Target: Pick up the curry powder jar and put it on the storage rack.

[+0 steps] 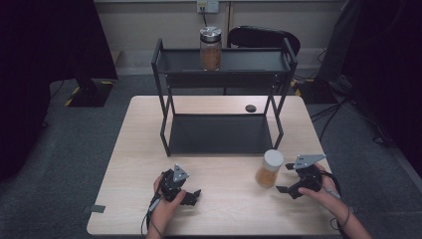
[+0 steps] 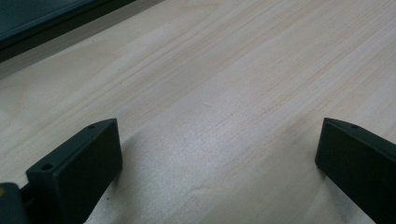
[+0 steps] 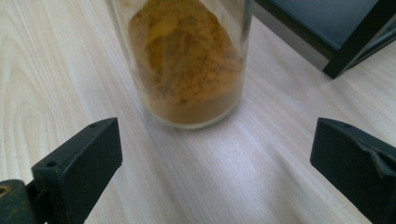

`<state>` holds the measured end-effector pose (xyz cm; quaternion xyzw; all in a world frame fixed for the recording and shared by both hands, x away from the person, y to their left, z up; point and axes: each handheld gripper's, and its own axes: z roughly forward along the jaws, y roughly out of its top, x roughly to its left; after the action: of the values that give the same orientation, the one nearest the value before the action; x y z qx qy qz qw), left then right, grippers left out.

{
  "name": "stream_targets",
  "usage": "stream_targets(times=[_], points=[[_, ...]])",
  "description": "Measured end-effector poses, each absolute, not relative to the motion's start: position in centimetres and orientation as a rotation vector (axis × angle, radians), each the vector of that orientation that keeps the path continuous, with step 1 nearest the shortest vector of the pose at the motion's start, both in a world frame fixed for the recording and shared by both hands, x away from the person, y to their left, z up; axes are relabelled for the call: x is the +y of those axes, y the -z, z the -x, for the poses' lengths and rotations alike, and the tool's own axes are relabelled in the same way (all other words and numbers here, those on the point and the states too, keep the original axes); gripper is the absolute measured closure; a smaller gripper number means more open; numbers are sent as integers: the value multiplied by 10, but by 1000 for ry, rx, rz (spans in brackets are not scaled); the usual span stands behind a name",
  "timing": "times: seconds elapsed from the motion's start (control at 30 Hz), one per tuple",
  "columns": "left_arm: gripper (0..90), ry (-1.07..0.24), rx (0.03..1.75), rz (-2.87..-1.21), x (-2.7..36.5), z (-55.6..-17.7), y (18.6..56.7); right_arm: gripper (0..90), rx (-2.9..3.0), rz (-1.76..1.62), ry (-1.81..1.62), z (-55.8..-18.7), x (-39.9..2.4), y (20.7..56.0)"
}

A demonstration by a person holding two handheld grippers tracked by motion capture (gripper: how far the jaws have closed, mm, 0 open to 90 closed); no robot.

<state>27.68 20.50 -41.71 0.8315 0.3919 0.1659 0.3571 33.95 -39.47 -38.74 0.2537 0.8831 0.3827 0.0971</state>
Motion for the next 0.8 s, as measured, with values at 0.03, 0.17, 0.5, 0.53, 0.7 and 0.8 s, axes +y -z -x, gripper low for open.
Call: stream_targets(times=[0.03, 0.17, 0.5, 0.53, 0.7, 0.8], points=[[1, -428, 1012, -2146, 205, -277, 417, 15, 2614, -752, -1141, -340, -395, 387], [1, -428, 1012, -2146, 205, -277, 417, 15, 2613, -761, -1165, -342, -394, 384], [1, -428, 1012, -2146, 205, -277, 417, 13, 2599, -762, -1213, -345, -392, 374], [1, -428, 1012, -2146, 205, -277, 417, 13, 2596, -762, -1219, -345, -391, 372], [1, -428, 1012, -2146, 205, -277, 417, 13, 2586, -758, -1245, -345, -391, 368], [1, -428, 1012, -2146, 205, -277, 417, 12, 2575, -768, -1283, -346, -393, 367]])
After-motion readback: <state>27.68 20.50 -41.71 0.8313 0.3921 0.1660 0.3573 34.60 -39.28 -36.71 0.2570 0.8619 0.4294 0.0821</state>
